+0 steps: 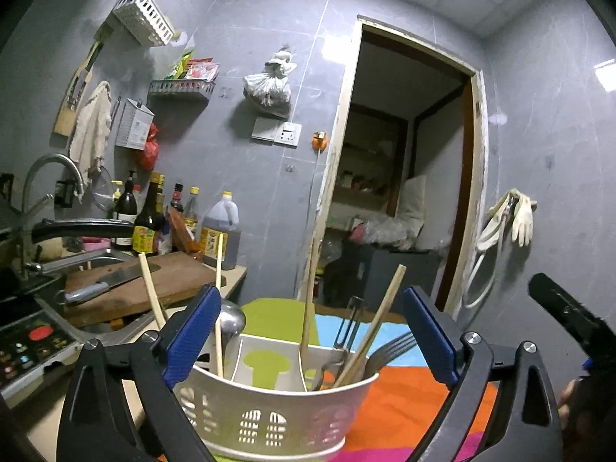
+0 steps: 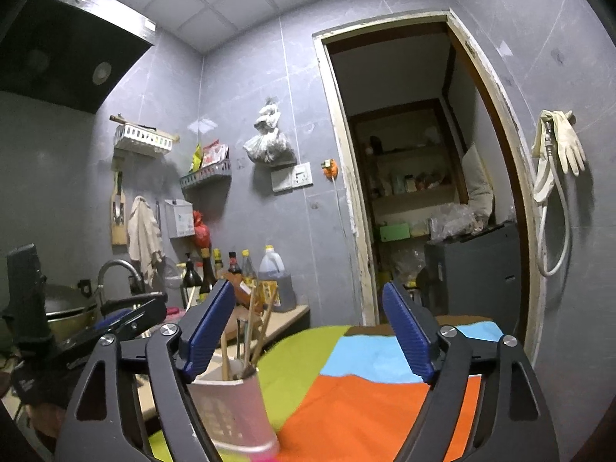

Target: Organize utensils

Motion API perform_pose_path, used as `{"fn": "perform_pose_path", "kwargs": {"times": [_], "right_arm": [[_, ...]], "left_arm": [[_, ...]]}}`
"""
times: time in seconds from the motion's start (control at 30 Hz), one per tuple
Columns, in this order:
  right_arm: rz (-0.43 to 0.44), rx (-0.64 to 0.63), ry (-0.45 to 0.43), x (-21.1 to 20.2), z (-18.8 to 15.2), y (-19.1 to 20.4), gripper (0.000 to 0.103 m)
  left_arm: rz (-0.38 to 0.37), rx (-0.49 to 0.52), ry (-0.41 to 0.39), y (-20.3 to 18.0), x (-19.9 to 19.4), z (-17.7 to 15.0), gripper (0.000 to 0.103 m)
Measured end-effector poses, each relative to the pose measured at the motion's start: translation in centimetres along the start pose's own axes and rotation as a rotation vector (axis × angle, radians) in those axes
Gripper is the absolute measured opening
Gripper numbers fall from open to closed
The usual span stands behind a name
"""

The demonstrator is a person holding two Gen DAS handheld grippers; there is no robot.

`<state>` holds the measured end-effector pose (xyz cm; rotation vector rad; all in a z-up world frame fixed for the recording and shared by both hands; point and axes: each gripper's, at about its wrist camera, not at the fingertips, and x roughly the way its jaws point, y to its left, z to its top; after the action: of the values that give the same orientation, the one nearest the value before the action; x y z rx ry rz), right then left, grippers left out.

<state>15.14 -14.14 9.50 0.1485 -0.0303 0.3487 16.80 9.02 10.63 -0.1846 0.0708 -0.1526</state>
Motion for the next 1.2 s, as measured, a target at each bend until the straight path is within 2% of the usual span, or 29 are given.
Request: {"fn": "perform_pose_path", "kwargs": {"times": [0.13, 0.3, 0.5, 0.7, 0.93, 1.03, 1.2], "right_arm": [[-0.005, -0.001, 0.047, -1.9, 0.9, -1.0, 0.086], [-0.013, -0.006, 0.093, -4.3, 1.5, -1.8, 0.103], [-0.014, -0.027, 0.146, -6.5, 1.6, -1.8, 0.103], [0.006, 0.020, 0.221, -8.4, 1.4, -2.3, 0.103], [0.048, 0.078, 0.368, -9.5, 0.8, -2.9, 0.103], [0.037, 0.105, 0.407, -9.8, 0.0, -3.3, 0.103], [-0.036, 0.083, 0.406, -10.2, -1.4, -3.6, 0.103]], "left_arm": [[0.024, 0.008, 0.040, -1.0, -0.5, 0.2, 0.093], [0.011, 0.012, 0.070, -1.7, -1.8, -0.1, 0.097], [-0.016, 0.053, 0.100, -2.9, -3.5, -1.1, 0.098], [-0.090, 0.057, 0.161, -3.6, -4.9, -2.4, 0.100], [-0.171, 0.030, 0.223, -4.0, -6.3, -3.4, 0.100], [-0.167, 0.046, 0.236, -4.6, -7.0, -4.0, 0.100], [-0.106, 0.118, 0.227, -5.9, -7.6, -5.2, 0.100]]}}
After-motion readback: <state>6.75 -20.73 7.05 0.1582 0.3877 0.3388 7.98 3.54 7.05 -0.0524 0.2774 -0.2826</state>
